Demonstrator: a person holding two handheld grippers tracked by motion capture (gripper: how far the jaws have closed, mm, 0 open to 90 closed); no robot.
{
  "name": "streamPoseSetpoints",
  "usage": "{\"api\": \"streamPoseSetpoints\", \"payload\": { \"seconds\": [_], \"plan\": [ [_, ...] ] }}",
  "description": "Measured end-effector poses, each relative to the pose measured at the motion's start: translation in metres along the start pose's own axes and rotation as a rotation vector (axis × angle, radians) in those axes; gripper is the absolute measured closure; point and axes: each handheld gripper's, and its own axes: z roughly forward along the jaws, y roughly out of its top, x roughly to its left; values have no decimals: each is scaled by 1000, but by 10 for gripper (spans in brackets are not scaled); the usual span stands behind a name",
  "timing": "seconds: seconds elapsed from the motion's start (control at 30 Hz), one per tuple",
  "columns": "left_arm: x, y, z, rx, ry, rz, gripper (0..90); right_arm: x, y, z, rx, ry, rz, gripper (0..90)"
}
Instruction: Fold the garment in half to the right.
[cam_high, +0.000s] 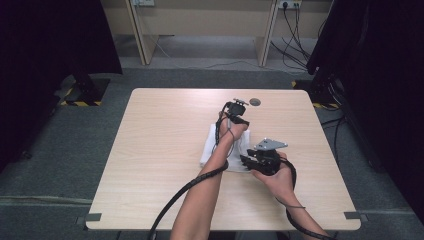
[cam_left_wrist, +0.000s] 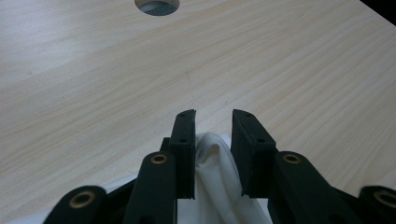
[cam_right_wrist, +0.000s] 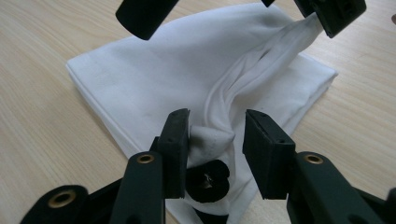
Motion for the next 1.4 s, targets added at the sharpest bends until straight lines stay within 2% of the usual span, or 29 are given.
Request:
{"api": "streamPoseSetpoints", "payload": {
  "seconds": [0.2,0.33,0.37,0.43,0.53,0.7,0.73,0.77,0.8,0.87,0.9,0.93,0.97,1.03,1.07,1.1,1.13,1.17,1.23,1.4],
  "plan": [
    [3,2,-5,-10,9,-13,667,-5,1,-4,-10,-1,24,513],
    [5,4,-10,-24,17,-21,641,-8,5,-7,-34,3,46,500],
    [7,6,-15,-34,22,-26,641,-8,5,-7,-34,3,46,469],
    [7,6,-15,-34,22,-26,629,-8,8,-9,-49,1,54,469],
    [14,7,-24,-45,42,-33,613,-9,11,-10,-62,-4,64,441],
    [17,5,-26,-39,52,-29,589,-6,14,-9,-56,-14,58,446],
    [20,1,-26,-12,65,-2,589,-6,14,-9,-56,-14,58,495],
    [20,1,-26,-12,65,-2,575,-6,14,-9,-56,-14,58,495],
    [22,-4,-23,7,76,10,575,-2,12,-6,-43,-17,46,570],
    [22,-4,-23,7,76,10,567,0,10,-3,-28,-13,41,570],
    [23,-9,-19,21,75,16,567,0,10,-3,-28,-13,41,632],
    [23,-9,-19,21,75,16,558,0,10,-3,-28,-13,41,632],
    [21,-13,-14,37,77,34,558,1,8,0,-9,-13,30,671],
    [21,-13,-14,37,77,34,554,1,6,0,4,-14,23,671],
    [18,-15,-10,52,81,62,554,1,6,0,4,-14,23,702],
    [18,-15,-10,52,81,62,546,1,6,0,4,-14,23,702],
    [18,-15,-10,52,81,62,546,-1,4,0,28,-18,24,729],
    [14,-15,-6,57,85,81,546,-1,4,0,28,-18,24,729],
    [14,-15,-6,57,85,81,533,-4,1,-1,44,-20,28,753],
    [6,-16,2,74,87,124,509,-6,-4,-2,62,-19,32,760]
  ]
}}
